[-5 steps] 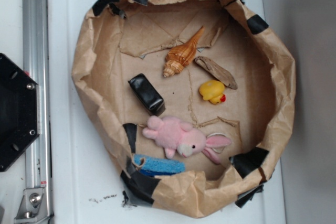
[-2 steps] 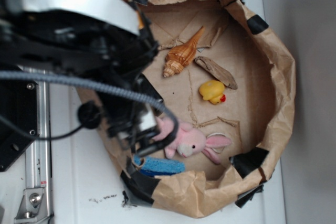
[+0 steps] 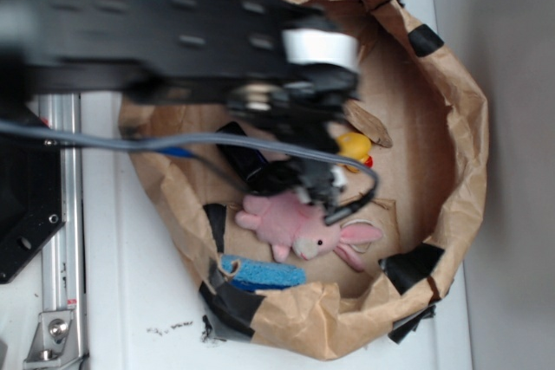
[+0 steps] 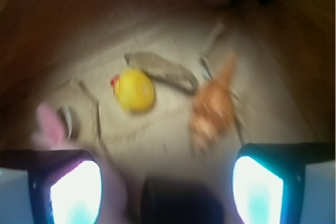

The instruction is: Grab the yellow duck.

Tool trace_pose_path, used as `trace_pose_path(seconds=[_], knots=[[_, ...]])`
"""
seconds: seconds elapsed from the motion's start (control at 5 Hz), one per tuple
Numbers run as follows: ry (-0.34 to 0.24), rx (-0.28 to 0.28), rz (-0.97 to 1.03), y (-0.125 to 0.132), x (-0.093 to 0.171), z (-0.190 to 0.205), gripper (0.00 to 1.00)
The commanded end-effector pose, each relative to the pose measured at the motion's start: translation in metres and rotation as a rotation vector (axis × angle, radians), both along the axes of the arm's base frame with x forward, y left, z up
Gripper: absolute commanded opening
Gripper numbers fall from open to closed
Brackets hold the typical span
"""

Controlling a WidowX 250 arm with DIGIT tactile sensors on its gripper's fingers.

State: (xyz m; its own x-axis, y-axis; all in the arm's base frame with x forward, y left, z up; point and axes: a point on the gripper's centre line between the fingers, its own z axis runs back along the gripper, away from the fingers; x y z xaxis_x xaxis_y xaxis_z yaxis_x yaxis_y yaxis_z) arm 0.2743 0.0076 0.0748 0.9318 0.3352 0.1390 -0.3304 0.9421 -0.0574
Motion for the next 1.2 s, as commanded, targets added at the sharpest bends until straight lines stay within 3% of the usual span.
trace_pose_path(seconds=[0.0,0.2,0.4,0.6,0.8,1.0], knots=[[0.028,-0.054,-0.085,-0.027,0.042,-0.041,1.00],[0.067,-0.043,-0.040,-0.030,0.039,-0.059,0.00],[0.079,-0.036,-0.060,-0.025,0.033,-0.060,0.00],[0.063,-0.017,-0.143,-0.019,0.026,-0.028,0.00],[-0.074,0.029,-0.334,-0.006,0.010,0.021,0.00],[-0.146,0.004,-0.379,0.011,-0.018,0.070,0.00]])
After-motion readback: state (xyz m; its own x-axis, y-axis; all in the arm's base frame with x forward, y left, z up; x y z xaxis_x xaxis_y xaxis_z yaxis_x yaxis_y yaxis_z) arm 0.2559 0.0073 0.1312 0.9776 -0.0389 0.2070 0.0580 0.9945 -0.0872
